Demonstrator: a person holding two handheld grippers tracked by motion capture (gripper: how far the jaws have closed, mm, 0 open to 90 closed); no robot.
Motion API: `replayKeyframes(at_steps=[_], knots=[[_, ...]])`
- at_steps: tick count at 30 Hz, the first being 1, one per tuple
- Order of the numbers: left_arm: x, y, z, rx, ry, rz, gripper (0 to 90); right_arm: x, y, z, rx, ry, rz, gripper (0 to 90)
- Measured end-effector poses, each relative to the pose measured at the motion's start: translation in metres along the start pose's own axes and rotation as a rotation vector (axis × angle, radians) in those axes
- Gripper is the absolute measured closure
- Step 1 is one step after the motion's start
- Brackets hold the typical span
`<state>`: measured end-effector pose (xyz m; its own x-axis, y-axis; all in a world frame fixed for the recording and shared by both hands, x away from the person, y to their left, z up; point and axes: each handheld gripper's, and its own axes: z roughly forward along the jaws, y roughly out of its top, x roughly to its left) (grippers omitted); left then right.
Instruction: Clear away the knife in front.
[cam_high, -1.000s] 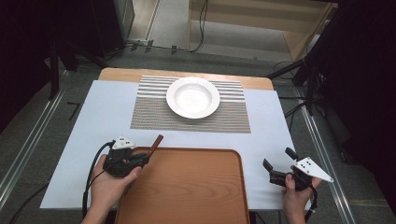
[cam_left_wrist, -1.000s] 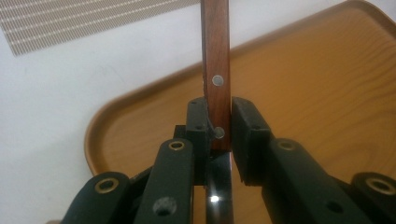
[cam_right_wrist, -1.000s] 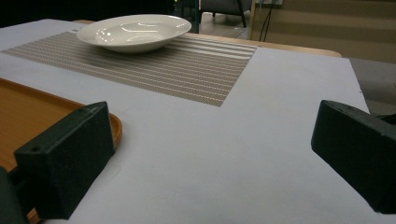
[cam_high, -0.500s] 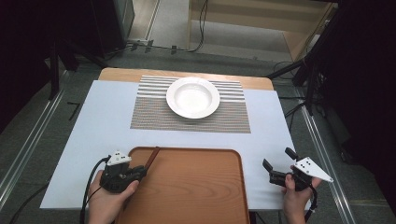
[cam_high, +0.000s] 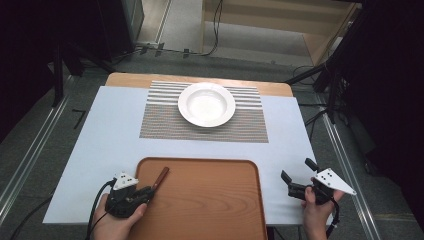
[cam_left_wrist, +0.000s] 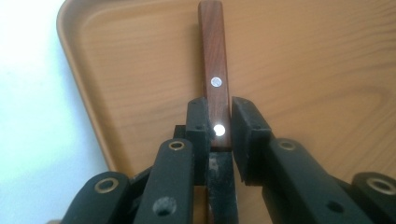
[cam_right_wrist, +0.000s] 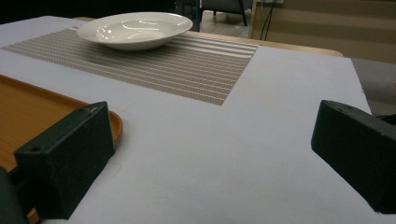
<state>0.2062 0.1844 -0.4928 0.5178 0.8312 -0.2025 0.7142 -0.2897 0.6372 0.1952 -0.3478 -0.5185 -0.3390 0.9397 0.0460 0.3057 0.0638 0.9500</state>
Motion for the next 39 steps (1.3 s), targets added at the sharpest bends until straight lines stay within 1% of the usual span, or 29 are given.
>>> replayKeyframes(at_steps=[2,4,6,7,9,10,12,14,15,16,18,21,23,25,28,34,38,39], knots=[[0.001,-0.001,0.001,-0.008,0.000,-0.016,76.3,0.000,0.000,0.000,0.002,0.000,-0.001,0.0],[0.001,0.000,0.001,-0.012,0.011,-0.012,76.1,0.000,0.000,0.000,0.002,0.000,-0.002,0.0],[0.003,0.004,0.001,-0.021,0.008,-0.016,73.6,0.000,0.000,0.000,0.002,0.001,-0.001,0.0],[0.004,0.008,0.000,-0.029,0.002,-0.009,71.1,0.000,0.000,0.000,0.002,0.001,0.000,0.0],[0.005,0.016,-0.002,-0.055,-0.008,0.013,70.7,0.000,0.000,0.001,0.002,0.001,-0.002,0.0],[0.004,0.020,-0.003,-0.070,-0.028,0.023,71.4,0.000,0.000,0.001,0.002,0.002,-0.003,0.0],[0.003,0.027,-0.002,-0.085,-0.057,0.064,76.7,0.000,0.000,0.001,0.003,0.001,-0.004,0.0],[0.001,0.031,0.002,-0.073,-0.080,0.112,85.1,0.000,0.000,0.001,0.004,0.000,-0.002,0.0],[0.000,0.031,0.004,-0.071,-0.083,0.132,87.2,0.000,0.000,0.001,0.004,0.000,-0.002,0.0],[-0.001,0.032,0.006,-0.065,-0.095,0.143,88.5,0.000,0.000,0.001,0.003,0.000,-0.001,0.0],[-0.002,0.032,0.010,-0.055,-0.121,0.158,89.0,0.000,0.000,0.001,0.005,0.000,0.000,0.0],[-0.005,0.030,0.016,-0.035,-0.143,0.176,89.2,0.001,0.000,0.001,0.008,-0.001,-0.002,0.0],[-0.007,0.029,0.019,-0.011,-0.153,0.189,89.2,0.001,0.000,0.002,0.009,0.000,-0.006,0.0],[-0.009,0.027,0.022,0.006,-0.135,0.206,89.3,0.001,0.000,0.002,0.009,0.001,-0.008,0.0],[-0.009,0.024,0.023,0.021,-0.118,0.219,89.3,0.001,0.000,0.002,0.010,0.001,-0.008,0.0],[-0.003,0.021,0.022,0.037,-0.130,0.199,89.4,0.001,0.000,0.002,0.010,0.000,-0.008,0.0],[0.002,0.020,0.021,0.042,-0.142,0.198,89.3,0.001,0.000,0.002,0.012,-0.002,-0.009,0.0],[0.003,0.021,0.020,0.043,-0.139,0.197,89.3,0.001,0.000,0.002,0.012,-0.002,-0.009,0.0]])
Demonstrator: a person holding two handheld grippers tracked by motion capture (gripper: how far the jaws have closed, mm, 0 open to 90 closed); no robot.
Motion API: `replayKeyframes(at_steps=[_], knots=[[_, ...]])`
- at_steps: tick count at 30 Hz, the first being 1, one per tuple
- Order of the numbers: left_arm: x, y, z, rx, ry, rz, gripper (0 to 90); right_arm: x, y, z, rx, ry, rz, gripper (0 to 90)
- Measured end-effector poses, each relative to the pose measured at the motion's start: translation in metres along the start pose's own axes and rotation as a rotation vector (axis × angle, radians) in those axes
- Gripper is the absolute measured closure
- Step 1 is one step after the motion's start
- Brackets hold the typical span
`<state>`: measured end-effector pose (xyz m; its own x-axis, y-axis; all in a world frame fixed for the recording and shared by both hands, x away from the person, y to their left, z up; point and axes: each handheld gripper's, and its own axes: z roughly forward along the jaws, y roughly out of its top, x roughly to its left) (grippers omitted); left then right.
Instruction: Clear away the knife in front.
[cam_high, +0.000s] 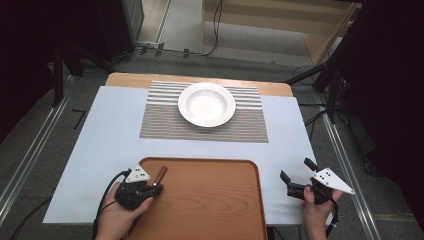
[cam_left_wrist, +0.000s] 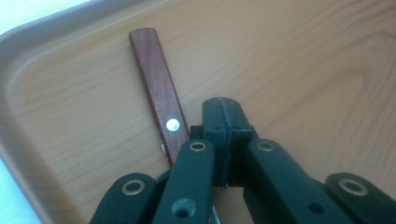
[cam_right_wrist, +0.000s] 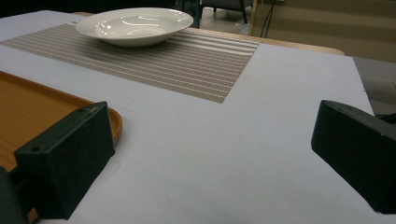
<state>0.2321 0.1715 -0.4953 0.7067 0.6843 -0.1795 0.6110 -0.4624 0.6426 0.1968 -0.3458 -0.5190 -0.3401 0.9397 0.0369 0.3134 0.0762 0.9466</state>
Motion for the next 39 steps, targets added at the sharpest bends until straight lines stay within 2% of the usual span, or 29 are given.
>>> replayKeyframes(at_steps=[12,16,26,31,34,36,39], knots=[[0.014,-0.006,-0.009,0.005,-0.011,-0.018,89.3,0.000,0.000,0.000,0.001,0.000,-0.002,0.0],[0.019,-0.008,-0.013,0.009,-0.002,-0.014,89.4,0.000,0.000,0.001,0.001,-0.001,-0.002,0.0],[0.032,-0.012,-0.021,0.001,0.022,-0.032,89.4,0.000,0.000,0.000,0.002,-0.002,0.000,0.0],[0.033,-0.012,-0.021,-0.013,0.025,-0.022,89.3,0.000,0.000,0.001,0.002,-0.003,-0.001,0.0],[0.032,-0.013,-0.021,-0.023,0.037,-0.003,89.2,0.000,0.000,0.001,0.002,-0.003,-0.004,0.0],[0.032,-0.014,-0.021,-0.047,0.030,0.002,88.6,0.000,0.000,0.001,0.003,-0.005,-0.002,0.0],[0.034,-0.014,-0.024,-0.096,0.012,-0.002,80.6,0.000,0.000,0.001,0.003,-0.005,-0.002,0.0]])
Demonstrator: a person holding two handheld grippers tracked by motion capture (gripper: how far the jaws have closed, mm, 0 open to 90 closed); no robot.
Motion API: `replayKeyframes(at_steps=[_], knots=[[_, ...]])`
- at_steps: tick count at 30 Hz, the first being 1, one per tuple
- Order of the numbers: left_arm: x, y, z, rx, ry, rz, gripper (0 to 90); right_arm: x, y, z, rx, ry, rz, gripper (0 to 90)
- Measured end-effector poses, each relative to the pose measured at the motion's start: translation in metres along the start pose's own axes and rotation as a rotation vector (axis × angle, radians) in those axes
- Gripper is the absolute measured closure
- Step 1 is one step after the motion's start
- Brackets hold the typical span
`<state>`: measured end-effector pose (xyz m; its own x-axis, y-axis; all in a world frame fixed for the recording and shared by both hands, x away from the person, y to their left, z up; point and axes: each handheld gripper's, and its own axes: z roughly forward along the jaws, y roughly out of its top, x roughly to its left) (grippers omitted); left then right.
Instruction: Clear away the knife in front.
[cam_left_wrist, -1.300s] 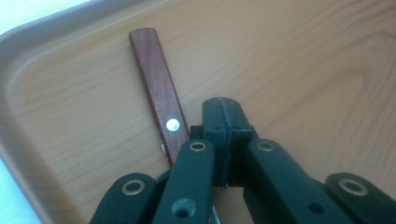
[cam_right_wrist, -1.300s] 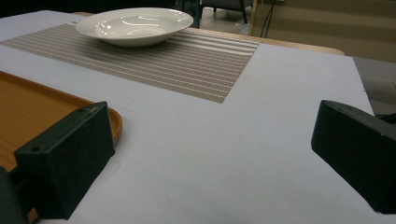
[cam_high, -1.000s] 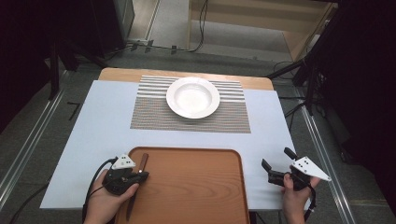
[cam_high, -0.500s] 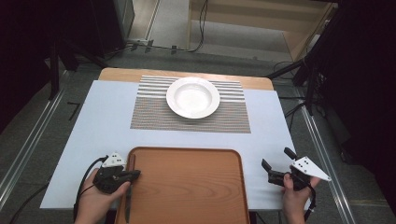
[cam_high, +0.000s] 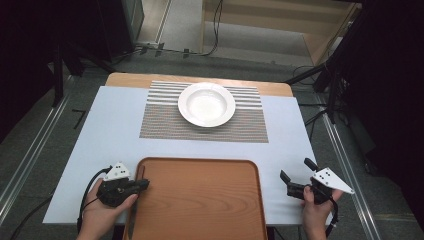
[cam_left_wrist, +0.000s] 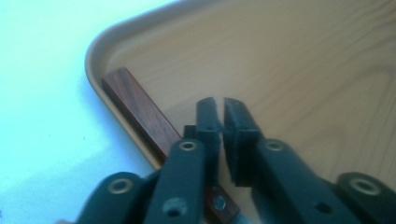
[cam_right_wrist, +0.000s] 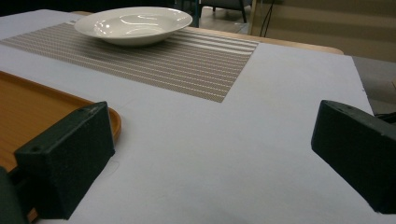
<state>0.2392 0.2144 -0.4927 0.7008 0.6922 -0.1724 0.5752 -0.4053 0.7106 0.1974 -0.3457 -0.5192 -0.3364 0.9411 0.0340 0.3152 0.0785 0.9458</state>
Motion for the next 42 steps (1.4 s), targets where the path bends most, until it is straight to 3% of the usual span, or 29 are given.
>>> replayKeyframes(at_steps=[3,5,10,14,17,21,29,37,42], knots=[[0.001,0.000,-0.003,-0.040,-0.001,0.008,71.9,0.000,0.000,0.000,0.000,0.000,0.000,0.0],[0.002,0.001,-0.005,-0.061,-0.024,0.007,66.1,0.000,0.000,0.000,0.000,0.001,-0.002,0.0],[-0.002,0.004,-0.006,-0.108,-0.024,0.047,49.9,0.000,0.000,0.000,0.001,0.001,-0.004,0.0],[-0.004,0.005,-0.007,-0.141,-0.005,0.063,39.0,0.000,0.000,0.000,0.002,0.001,-0.003,0.0],[-0.006,0.006,-0.008,-0.148,0.041,0.067,26.0,0.000,0.000,0.000,0.002,0.001,-0.004,0.0],[-0.005,0.007,-0.009,-0.161,0.044,0.056,12.5,0.000,0.000,0.000,0.001,0.002,-0.006,0.0],[0.000,0.007,-0.016,-0.214,0.031,0.045,0.0,0.000,0.000,0.000,0.002,0.002,-0.006,0.0],[0.004,0.006,-0.024,-0.276,0.042,0.043,0.0,0.001,0.000,0.000,0.002,0.001,-0.007,0.0],[0.006,0.005,-0.027,-0.285,0.055,0.045,0.0,0.001,0.000,0.000,0.002,0.001,-0.007,0.0]])
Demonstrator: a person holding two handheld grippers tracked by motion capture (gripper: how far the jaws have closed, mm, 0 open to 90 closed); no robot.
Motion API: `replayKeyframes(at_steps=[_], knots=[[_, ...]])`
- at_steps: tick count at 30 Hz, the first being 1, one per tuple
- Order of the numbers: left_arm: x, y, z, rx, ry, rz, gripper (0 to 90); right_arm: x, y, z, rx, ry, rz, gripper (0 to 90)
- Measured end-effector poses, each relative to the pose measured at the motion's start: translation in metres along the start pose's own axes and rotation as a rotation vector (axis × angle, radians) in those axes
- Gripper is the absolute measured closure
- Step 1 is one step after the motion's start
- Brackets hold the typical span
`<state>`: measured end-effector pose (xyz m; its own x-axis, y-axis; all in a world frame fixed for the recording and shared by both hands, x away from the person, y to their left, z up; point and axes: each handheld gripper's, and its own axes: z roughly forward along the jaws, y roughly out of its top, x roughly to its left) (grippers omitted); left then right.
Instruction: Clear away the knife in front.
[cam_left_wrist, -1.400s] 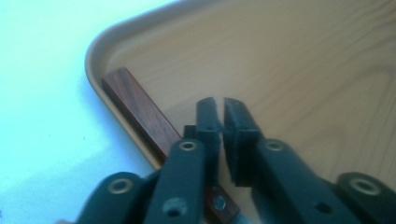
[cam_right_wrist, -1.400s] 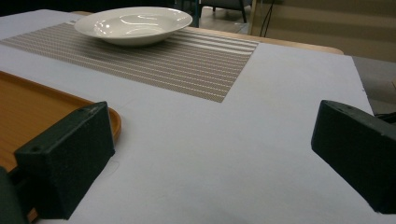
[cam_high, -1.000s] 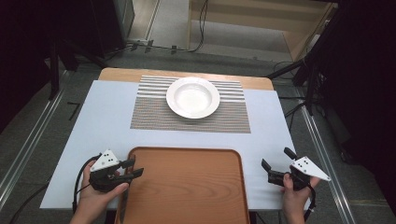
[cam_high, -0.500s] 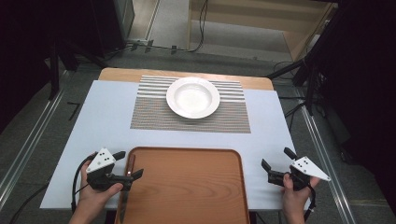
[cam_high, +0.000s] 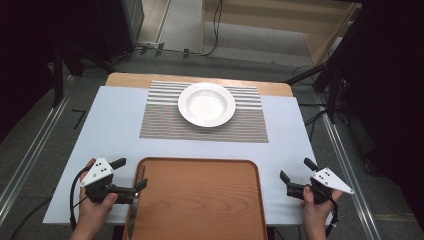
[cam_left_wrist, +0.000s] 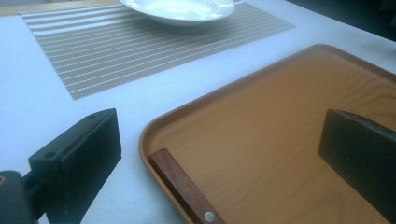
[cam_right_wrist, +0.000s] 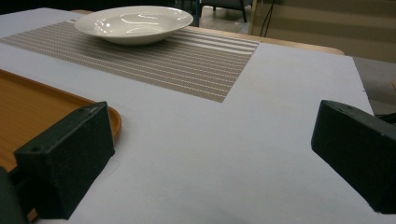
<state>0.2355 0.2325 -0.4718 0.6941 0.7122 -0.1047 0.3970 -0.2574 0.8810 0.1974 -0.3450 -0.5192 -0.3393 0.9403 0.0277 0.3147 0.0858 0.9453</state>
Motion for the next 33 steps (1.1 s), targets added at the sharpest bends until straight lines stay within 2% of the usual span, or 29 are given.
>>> replayKeyframes(at_steps=[9,24,33], knots=[[0.008,0.000,-0.006,-0.015,0.028,0.009,0.0,0.000,0.000,0.000,0.000,-0.001,-0.001,0.0],[0.029,-0.002,-0.022,-0.050,0.093,-0.010,0.0,0.000,0.000,0.000,0.002,-0.001,0.001,0.0],[0.041,-0.005,-0.028,-0.066,0.133,-0.035,0.0,0.000,0.000,0.000,0.002,0.000,0.002,0.0]])
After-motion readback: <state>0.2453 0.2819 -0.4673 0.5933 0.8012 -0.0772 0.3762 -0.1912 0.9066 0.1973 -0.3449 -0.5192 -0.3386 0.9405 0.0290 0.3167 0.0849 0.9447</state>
